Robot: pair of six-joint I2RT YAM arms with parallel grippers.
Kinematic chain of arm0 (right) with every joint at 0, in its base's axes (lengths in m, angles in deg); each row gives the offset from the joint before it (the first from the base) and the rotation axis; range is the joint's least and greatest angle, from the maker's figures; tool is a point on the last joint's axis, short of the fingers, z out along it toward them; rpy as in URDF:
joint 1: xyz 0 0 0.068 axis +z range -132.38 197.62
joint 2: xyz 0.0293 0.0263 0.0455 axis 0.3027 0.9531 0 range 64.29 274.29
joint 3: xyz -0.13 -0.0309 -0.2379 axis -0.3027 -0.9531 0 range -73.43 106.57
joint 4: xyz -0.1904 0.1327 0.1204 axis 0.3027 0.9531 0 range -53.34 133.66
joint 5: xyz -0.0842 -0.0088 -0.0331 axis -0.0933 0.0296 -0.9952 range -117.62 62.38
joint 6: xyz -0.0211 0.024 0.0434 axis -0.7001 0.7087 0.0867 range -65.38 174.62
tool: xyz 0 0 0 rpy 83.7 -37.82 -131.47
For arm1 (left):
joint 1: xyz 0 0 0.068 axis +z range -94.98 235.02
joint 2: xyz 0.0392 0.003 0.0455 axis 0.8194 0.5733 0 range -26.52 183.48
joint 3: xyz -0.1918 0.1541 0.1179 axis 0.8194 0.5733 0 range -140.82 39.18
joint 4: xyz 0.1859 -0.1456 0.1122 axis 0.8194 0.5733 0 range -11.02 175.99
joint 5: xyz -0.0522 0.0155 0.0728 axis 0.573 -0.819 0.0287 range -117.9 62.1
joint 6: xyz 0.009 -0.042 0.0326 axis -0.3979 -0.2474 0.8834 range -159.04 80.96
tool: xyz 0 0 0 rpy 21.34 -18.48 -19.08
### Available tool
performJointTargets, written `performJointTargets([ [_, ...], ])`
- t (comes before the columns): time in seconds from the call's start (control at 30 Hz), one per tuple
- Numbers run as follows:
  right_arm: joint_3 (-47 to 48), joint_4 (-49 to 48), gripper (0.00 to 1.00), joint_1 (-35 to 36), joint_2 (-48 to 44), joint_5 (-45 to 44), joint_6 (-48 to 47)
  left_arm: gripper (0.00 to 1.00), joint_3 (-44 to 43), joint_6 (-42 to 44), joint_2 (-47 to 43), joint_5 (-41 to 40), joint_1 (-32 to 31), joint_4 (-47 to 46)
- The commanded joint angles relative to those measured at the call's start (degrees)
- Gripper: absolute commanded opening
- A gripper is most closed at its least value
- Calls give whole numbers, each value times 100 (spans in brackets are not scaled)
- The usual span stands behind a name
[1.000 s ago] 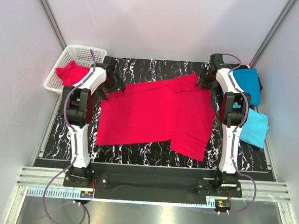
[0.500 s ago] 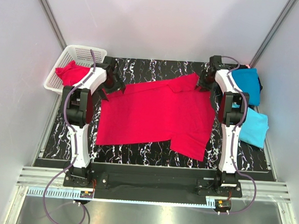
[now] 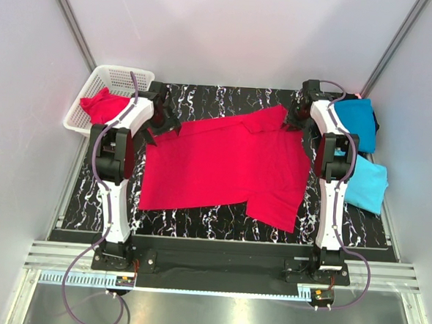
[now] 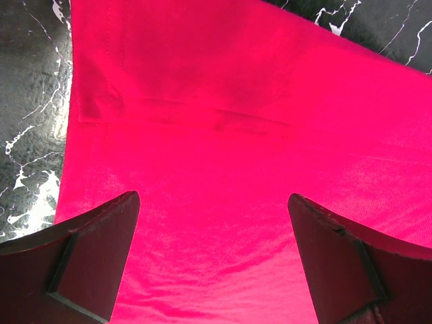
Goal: Fold and stack the t-shirts
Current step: Fold the tshirt
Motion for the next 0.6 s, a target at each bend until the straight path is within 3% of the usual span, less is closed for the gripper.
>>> performJointTargets([
  [0.0, 245, 43, 37, 22, -166, -81, -92, 99, 11, 35, -259, -53, 32, -93],
  [0.2, 324, 87, 11, 31, -184, -81, -118, 99, 38, 26, -268, -53, 32, -84],
  [0.57, 560, 412, 9, 233, -272, -924, -496, 99, 73, 17, -259, -27, 32, -93],
])
